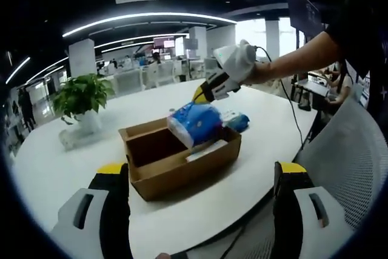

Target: Operate the shoe box by opening the lid, removing the specified soft item, and placing it in the target area until the item is outside and the box remains undamaged.

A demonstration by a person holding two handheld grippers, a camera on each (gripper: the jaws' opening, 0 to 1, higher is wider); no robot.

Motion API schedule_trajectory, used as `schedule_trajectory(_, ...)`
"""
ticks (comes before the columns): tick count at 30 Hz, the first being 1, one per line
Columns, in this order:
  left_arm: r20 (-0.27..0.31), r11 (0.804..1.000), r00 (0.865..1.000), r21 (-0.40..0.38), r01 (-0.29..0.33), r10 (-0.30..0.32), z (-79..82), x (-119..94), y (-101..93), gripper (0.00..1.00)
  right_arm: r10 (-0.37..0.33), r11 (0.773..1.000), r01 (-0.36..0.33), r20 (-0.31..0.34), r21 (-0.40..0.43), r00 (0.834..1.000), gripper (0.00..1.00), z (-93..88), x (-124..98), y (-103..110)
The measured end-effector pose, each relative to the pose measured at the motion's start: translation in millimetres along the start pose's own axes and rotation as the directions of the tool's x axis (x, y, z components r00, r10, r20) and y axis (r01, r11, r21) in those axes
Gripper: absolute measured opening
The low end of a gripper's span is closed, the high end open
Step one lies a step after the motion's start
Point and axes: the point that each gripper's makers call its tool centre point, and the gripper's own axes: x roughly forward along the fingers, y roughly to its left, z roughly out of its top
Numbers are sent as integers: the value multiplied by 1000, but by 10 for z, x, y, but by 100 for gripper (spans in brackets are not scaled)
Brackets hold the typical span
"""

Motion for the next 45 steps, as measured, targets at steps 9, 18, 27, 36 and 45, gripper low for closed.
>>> schedule_trajectory(9, -6, 1000, 1000, 3, 6, -6, -20, -2, -13, 99, -6, 1000, 6, 22, -5, 1000, 0, 148, -180, -68)
schedule_trajectory(18, -11, 1000, 1000, 6, 12, -12, -31, -3, -38, 99, -17, 1000, 17, 35, -8, 999, 0, 214, -343, -141)
schedule_trajectory(27, -14, 1000, 1000, 6, 14, -14, -38, -3, -41, 99, -41, 999, 41, 45, -3, 998, 0, 228, -497, -255)
schedule_trajectory(36, -17, 1000, 1000, 5, 16, -16, -44, -6, -39, 99, -62, 998, 62, 45, 8, 997, 0, 184, -631, -340)
schedule_trajectory(45, -17, 1000, 1000, 1, 16, -16, -46, -12, -31, 99, -89, 996, 88, 38, 16, 995, 0, 68, -765, -422)
